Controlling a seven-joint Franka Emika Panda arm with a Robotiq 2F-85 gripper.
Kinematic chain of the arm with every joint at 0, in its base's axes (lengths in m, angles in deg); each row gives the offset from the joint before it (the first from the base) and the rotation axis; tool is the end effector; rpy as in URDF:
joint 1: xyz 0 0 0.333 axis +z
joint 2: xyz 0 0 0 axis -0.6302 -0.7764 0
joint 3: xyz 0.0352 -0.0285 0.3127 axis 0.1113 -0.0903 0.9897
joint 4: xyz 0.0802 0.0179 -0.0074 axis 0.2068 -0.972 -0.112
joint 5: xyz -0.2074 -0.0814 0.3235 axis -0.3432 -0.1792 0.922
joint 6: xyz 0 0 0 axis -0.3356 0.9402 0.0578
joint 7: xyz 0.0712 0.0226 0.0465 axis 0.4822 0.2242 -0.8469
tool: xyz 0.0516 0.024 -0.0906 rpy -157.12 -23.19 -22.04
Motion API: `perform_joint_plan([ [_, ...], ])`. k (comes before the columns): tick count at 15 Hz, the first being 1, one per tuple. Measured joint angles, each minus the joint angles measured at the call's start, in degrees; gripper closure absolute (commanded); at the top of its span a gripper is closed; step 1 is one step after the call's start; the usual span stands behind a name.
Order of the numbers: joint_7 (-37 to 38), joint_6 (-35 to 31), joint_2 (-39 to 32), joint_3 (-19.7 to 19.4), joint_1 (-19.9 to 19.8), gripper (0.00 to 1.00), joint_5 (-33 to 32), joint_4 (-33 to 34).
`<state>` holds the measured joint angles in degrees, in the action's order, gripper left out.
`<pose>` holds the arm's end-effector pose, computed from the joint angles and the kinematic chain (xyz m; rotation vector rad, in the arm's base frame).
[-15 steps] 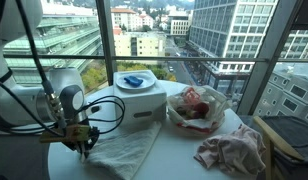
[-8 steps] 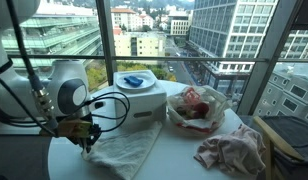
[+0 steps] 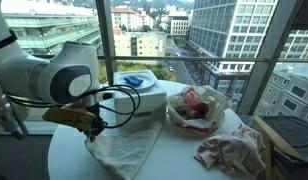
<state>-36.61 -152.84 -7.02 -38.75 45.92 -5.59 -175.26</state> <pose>0.4116 0.1499 0.1655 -3.0390 -0.4592 0.0417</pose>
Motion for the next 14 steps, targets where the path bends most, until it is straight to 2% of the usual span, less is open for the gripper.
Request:
perform_joint_plan([
  [5, -0.1, 2.1, 5.9, -1.3, -2.4, 0.95, 2.7, -2.5],
  [14, -0.3, 5.2, 12.8, -7.2, -4.1, 0.95, 3.9, -6.7],
])
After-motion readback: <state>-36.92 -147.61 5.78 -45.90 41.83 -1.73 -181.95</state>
